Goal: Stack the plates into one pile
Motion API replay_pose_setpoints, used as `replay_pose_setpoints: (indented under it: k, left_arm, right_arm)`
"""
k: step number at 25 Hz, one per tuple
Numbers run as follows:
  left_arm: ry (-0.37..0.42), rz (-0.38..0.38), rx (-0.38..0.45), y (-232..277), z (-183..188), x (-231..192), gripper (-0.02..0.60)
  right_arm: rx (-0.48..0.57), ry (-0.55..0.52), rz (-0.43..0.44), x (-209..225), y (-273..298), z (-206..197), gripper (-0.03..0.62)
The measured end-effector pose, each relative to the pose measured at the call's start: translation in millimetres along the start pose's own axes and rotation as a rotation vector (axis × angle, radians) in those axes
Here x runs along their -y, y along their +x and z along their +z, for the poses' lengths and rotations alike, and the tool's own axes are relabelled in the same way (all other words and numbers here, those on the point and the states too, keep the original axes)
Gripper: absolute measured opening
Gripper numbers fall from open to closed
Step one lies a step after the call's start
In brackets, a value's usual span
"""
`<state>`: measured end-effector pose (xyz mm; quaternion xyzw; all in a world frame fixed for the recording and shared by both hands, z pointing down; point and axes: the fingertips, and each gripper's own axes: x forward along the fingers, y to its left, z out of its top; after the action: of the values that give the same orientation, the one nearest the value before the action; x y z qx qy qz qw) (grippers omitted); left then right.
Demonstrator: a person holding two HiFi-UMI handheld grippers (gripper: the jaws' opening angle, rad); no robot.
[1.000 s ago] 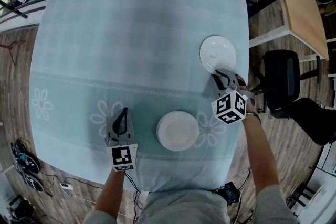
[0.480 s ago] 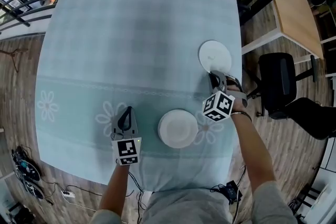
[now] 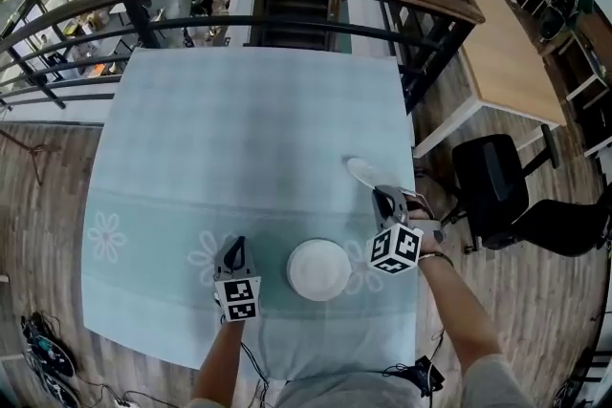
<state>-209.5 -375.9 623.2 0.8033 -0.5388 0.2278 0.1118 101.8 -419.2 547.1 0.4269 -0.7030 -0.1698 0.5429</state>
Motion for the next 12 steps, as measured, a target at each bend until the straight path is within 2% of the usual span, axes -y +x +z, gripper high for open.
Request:
replay_pose_setpoints:
  k: [4, 12]
  left_arm:
    - [-0.004, 0.002, 0.007, -5.5, 8.4, 4.7, 0.020]
    - [-0.005, 0.005, 0.000, -10.2, -3.0, 1.0, 0.020]
  right_arm:
    - [0.044, -0.011, -0.019, -1.9, -39.2, 4.3, 0.029]
    - [0.140, -0.028, -0.043, -32.0, -103.6, 27.8, 0.029]
